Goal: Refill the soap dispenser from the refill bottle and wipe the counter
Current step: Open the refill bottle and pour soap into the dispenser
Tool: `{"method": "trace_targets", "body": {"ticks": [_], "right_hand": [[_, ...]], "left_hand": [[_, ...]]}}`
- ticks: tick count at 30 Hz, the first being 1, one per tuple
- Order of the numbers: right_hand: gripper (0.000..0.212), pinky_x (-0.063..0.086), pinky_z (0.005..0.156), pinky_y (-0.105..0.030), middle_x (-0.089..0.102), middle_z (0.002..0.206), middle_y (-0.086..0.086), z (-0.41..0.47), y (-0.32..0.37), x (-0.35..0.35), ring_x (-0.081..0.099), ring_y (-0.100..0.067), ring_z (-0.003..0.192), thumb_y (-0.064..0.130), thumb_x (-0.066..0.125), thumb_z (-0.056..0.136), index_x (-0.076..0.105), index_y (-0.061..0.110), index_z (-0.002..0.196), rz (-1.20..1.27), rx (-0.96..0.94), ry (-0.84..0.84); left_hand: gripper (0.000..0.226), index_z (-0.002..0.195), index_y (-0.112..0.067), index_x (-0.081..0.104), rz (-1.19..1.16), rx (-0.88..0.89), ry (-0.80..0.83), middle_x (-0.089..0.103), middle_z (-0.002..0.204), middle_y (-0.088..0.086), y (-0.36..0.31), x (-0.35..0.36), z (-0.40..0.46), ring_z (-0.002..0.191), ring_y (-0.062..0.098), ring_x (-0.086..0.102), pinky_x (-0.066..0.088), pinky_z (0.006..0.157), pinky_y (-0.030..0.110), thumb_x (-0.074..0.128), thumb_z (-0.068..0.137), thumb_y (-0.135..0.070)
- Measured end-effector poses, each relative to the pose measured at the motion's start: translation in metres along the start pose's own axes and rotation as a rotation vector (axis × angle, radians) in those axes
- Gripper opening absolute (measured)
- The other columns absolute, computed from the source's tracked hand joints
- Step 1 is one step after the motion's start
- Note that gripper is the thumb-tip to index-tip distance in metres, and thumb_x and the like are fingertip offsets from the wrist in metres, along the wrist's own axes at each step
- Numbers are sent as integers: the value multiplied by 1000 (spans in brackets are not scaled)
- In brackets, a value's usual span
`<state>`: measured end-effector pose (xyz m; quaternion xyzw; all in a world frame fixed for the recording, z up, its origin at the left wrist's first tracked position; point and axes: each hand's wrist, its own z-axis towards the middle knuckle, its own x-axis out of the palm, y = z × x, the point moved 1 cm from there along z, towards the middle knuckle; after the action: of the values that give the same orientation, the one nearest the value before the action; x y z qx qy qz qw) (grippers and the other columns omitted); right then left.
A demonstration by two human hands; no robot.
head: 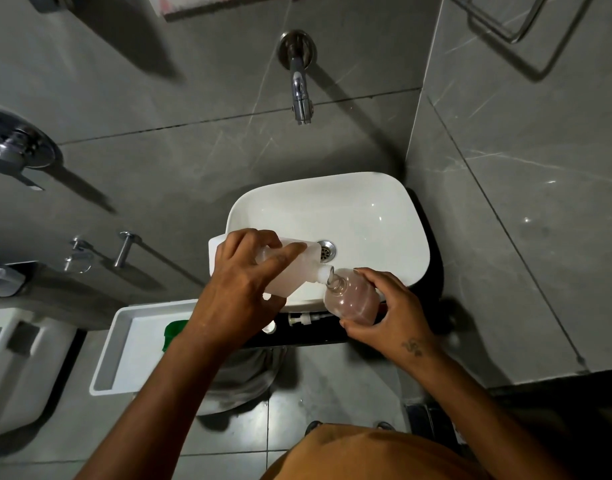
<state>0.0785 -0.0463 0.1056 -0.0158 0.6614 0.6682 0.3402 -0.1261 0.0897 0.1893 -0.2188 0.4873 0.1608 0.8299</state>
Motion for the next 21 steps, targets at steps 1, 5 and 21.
{"method": "trace_targets", "body": {"ticks": [1, 5, 21], "right_hand": [[82, 42, 94, -3, 62, 126, 5, 0, 0, 0, 54, 4, 112, 21, 93, 58, 59, 19, 133, -2, 0, -2], [80, 46, 96, -10, 63, 125, 4, 1, 1, 1, 56, 1, 112, 20, 92, 58, 61, 16, 132, -4, -6, -5], [80, 51, 99, -22, 62, 126, 3, 0, 6, 1, 55, 1, 111, 18, 92, 59, 60, 16, 133, -11, 7, -17]], "left_hand": [[90, 139, -31, 57, 5, 2, -2, 49, 125, 2, 0, 0, 0, 117, 28, 43, 46, 93, 45, 89, 59, -4], [91, 139, -31, 57, 34, 8, -3, 48, 126, 1, -1, 0, 0, 118, 29, 43, 37, 96, 39, 91, 58, -5], [87, 139, -31, 58, 81, 21, -6, 50, 126, 3, 0, -1, -2, 117, 30, 43, 33, 98, 39, 88, 62, -7]]}}
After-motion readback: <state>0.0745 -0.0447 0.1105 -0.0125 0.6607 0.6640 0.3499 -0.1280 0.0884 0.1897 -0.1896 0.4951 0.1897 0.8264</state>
